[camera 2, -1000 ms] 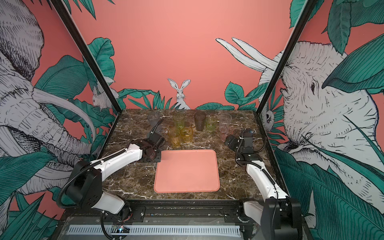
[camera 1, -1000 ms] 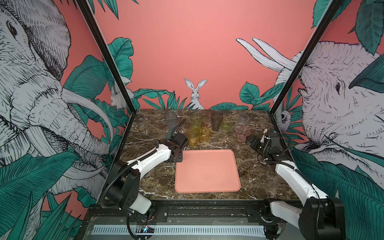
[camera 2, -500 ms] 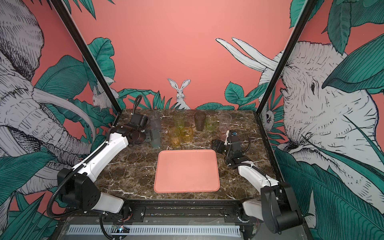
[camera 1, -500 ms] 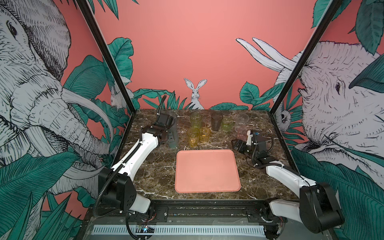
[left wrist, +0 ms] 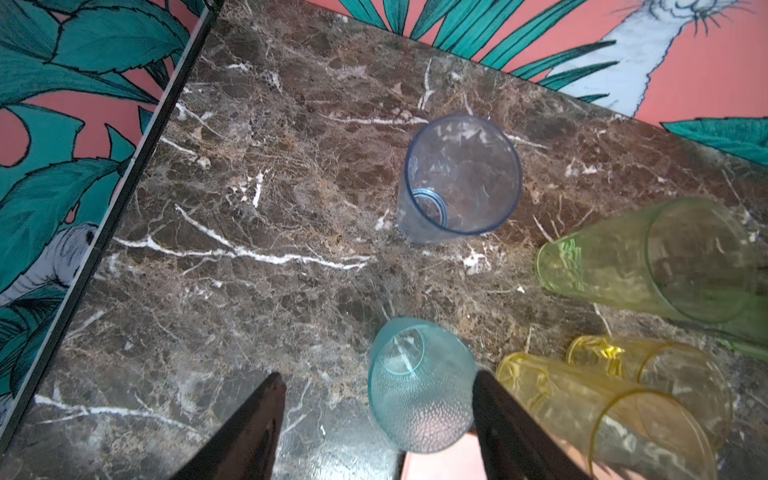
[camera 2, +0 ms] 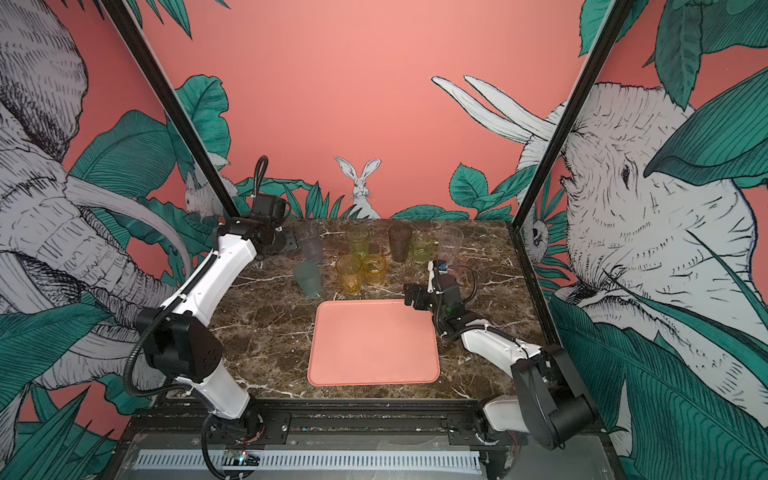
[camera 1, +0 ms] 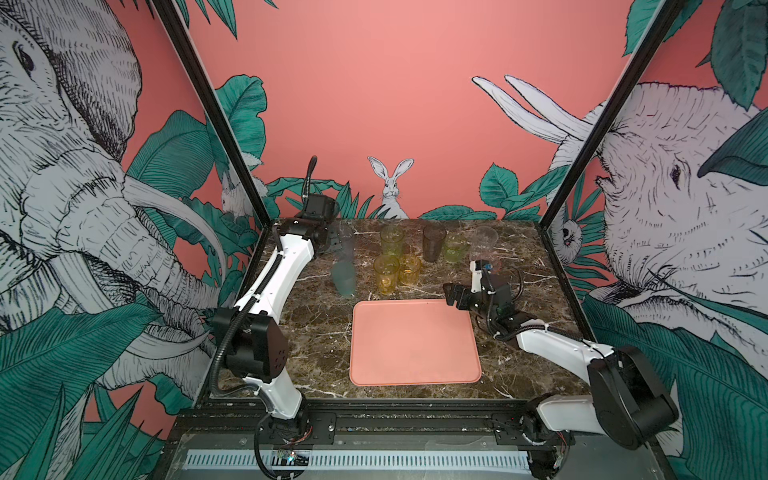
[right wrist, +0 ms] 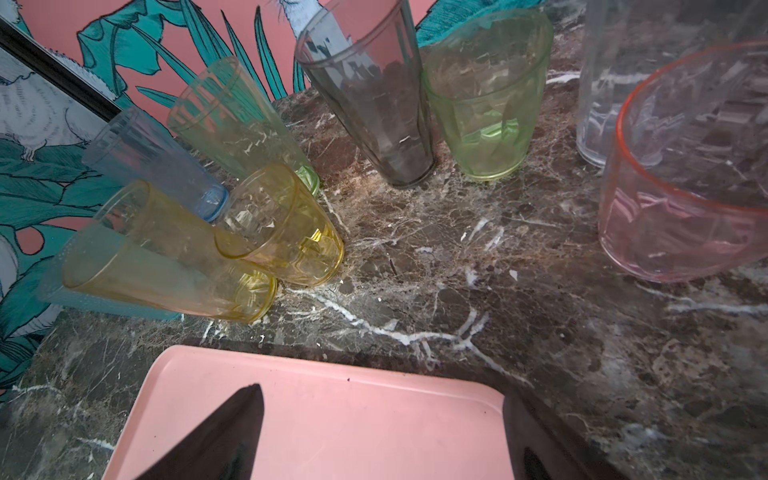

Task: Place the glasses into the tray
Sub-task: 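Grasp the blue-rimmed clear glass with left gripper while right gripper nears yellow glasses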

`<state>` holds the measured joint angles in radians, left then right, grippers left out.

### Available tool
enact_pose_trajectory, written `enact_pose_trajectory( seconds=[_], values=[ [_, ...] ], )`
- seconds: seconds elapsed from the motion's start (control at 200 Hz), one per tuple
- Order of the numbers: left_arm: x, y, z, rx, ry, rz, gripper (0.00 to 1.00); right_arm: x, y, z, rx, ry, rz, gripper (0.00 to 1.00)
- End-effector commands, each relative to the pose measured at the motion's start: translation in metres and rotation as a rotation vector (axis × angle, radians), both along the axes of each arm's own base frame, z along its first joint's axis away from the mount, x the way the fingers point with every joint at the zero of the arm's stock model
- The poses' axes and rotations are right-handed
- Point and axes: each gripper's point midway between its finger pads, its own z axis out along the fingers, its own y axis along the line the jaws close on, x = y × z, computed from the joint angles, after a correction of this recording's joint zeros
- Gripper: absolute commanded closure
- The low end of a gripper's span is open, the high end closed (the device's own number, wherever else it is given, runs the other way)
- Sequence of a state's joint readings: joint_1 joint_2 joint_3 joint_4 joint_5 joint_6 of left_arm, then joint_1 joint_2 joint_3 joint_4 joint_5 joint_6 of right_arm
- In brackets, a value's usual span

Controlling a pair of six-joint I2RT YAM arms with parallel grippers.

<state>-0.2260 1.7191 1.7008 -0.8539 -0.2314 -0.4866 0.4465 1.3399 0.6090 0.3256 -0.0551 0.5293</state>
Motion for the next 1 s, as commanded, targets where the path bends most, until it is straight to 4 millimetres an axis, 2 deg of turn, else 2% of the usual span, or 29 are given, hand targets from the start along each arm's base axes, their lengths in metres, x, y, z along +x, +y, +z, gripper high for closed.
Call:
enact_pose_trajectory(
  seconds=[0.0,0.31,0.56,0.69,0.865,0.995],
  values=[
    [0.014,0.005,0.003,-0.024,-0.003,0.008,0.27,0.011,0.001,0.017,-0.024,-0.075,-0.015,0.08],
    [0.059,0.003,-0.025,-0.058,0.040,-0.004,0.27,0.016,0.006,0.002,-0.058,-0.032,-0.009,0.08],
    [0.082,0.003,-0.044,-0.064,0.072,-0.006,0.31,0.019,0.005,-0.008,-0.078,0.001,-0.020,0.08],
    [0.086,0.004,-0.056,-0.074,0.090,0.003,0.40,0.016,0.013,-0.015,-0.052,0.029,0.004,0.09],
    [0.088,0.003,-0.072,-0.082,0.120,0.005,0.51,0.016,0.014,-0.020,-0.048,0.049,-0.007,0.10],
    [0.088,-0.003,-0.080,-0.113,0.137,-0.003,0.71,0.010,0.026,-0.028,-0.045,0.073,0.021,0.11]
  ],
)
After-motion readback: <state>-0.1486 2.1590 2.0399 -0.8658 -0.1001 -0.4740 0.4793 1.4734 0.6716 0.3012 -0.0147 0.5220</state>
